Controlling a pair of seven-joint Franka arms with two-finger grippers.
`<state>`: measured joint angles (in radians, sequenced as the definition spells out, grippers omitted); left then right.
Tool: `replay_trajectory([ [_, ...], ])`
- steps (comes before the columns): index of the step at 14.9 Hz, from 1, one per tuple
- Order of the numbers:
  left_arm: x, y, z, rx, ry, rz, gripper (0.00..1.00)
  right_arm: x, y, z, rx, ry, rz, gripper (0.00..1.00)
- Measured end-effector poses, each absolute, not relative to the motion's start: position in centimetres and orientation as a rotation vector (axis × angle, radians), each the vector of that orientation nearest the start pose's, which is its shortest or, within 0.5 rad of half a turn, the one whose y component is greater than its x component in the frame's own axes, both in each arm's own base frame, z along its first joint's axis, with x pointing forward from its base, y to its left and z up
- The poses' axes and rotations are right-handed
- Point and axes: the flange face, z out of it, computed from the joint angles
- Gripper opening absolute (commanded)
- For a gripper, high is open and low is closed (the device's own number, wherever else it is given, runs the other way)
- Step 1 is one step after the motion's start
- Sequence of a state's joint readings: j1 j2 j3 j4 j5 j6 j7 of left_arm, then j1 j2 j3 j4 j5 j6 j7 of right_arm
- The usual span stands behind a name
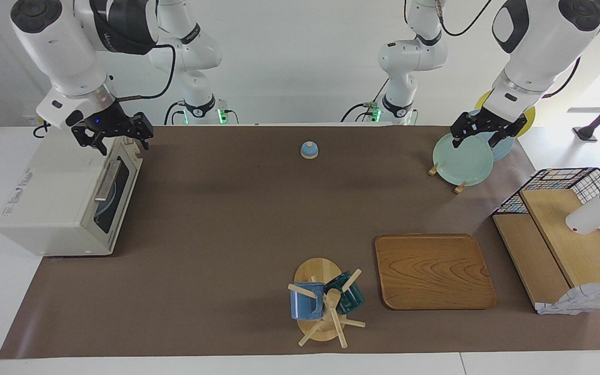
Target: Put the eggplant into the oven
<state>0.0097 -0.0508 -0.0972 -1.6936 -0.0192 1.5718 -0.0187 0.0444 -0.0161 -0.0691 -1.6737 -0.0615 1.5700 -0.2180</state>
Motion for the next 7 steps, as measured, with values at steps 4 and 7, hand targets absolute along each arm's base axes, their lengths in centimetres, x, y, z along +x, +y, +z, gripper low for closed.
replay_trajectory([
  [4, 53.32, -5.0, 59.44, -3.148, 0.107, 0.113, 1.0, 54.42, -1.96, 58.73, -3.174, -0.299, 0.143, 1.0],
  [7, 53.32, -5.01, 59.43, -3.148, 0.107, 0.113, 1.0, 54.42, -1.96, 58.75, -3.175, -0.297, 0.143, 1.0],
])
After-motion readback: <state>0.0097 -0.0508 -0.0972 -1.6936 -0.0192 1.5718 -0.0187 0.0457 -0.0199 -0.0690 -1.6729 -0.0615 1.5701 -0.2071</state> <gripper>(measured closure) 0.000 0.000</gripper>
